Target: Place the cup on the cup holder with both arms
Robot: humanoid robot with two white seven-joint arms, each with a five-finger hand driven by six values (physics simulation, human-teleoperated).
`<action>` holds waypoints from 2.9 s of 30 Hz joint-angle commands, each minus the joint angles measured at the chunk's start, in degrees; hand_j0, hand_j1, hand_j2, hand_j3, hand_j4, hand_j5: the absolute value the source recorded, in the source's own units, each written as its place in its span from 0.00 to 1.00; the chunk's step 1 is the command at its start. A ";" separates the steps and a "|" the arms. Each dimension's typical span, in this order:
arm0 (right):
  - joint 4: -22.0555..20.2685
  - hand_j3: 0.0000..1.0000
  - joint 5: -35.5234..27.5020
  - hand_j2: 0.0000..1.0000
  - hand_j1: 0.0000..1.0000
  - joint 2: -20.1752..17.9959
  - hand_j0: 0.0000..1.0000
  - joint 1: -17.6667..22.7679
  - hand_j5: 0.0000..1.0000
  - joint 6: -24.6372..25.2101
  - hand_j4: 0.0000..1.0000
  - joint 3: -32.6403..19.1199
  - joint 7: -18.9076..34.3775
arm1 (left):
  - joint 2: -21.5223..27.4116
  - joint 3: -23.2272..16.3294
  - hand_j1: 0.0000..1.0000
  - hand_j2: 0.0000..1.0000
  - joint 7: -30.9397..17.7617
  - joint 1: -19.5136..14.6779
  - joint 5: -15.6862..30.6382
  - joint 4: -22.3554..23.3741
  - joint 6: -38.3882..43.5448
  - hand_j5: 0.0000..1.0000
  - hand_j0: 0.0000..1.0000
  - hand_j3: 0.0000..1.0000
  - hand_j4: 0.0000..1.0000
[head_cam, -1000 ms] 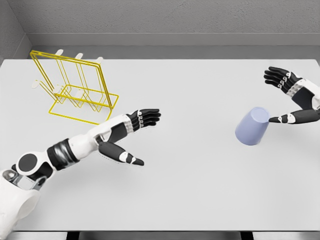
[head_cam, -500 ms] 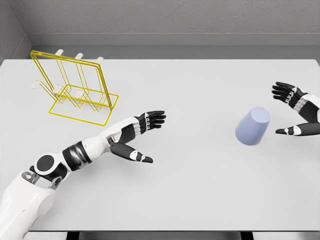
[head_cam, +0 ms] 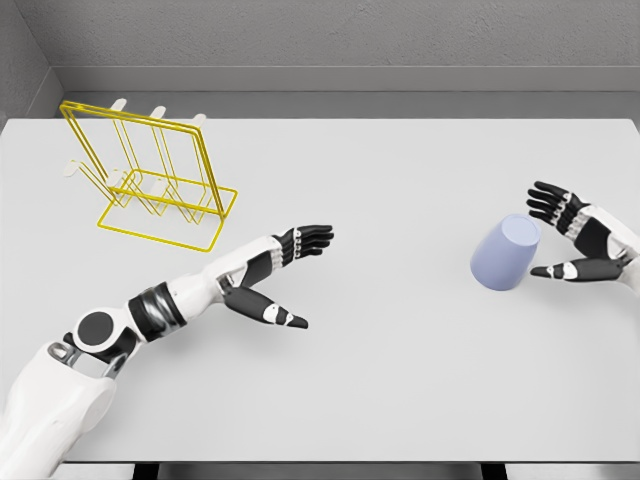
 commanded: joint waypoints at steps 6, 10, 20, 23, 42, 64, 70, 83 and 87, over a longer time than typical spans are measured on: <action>1.61 1.00 -0.11 1.00 1.00 1.67 1.00 0.00 1.00 0.21 1.00 1.10 0.00 | -1.94 1.30 1.00 1.00 0.00 -0.09 -0.55 2.90 0.14 1.00 1.00 1.00 1.00; 1.61 1.00 -0.02 1.00 1.00 1.67 1.00 0.09 1.00 0.21 1.00 1.80 0.00 | -2.29 1.30 1.00 1.00 0.00 0.00 -0.28 2.81 0.14 1.00 1.00 1.00 1.00; 0.91 1.00 0.24 1.00 1.00 1.94 1.00 0.00 1.00 0.12 1.00 2.60 0.00 | -2.38 1.30 1.00 1.00 0.00 0.00 -0.28 2.72 0.14 1.00 1.00 1.00 1.00; 0.82 1.00 0.33 1.00 1.00 2.38 1.00 -0.09 1.00 -0.05 1.00 2.68 0.00 | -2.90 1.30 1.00 1.00 0.00 0.09 -0.37 2.81 0.23 1.00 1.00 1.00 1.00; 0.38 1.00 0.50 1.00 1.00 3.87 1.00 -0.62 1.00 -0.14 1.00 3.47 0.00 | -2.90 1.39 1.00 1.00 0.00 0.17 -0.46 2.99 0.14 1.00 1.00 1.00 1.00; 0.47 0.75 0.50 0.75 0.75 3.78 0.75 -2.20 0.75 -0.23 0.75 3.91 0.00 | -3.17 1.39 1.00 1.00 0.00 0.35 -0.55 3.08 0.23 1.00 1.00 1.00 1.00; -2.87 0.75 0.77 0.75 0.75 3.43 0.75 -2.64 0.75 -0.32 0.75 3.83 0.00 | -3.08 1.47 1.00 1.00 0.00 0.44 -0.46 3.08 0.23 1.00 1.00 1.00 1.00; -11.66 0.75 3.14 0.75 0.75 5.01 0.75 -3.34 0.75 -0.14 0.75 4.27 0.00 | -3.08 1.47 1.00 1.00 0.00 0.44 -0.46 3.08 0.23 1.00 1.00 1.00 1.00; -12.80 0.75 4.99 0.75 0.75 7.91 0.75 -3.43 0.75 0.21 0.75 4.27 0.00 | -2.99 1.47 1.00 1.00 0.00 0.35 -0.46 3.08 0.23 1.00 1.00 1.00 1.00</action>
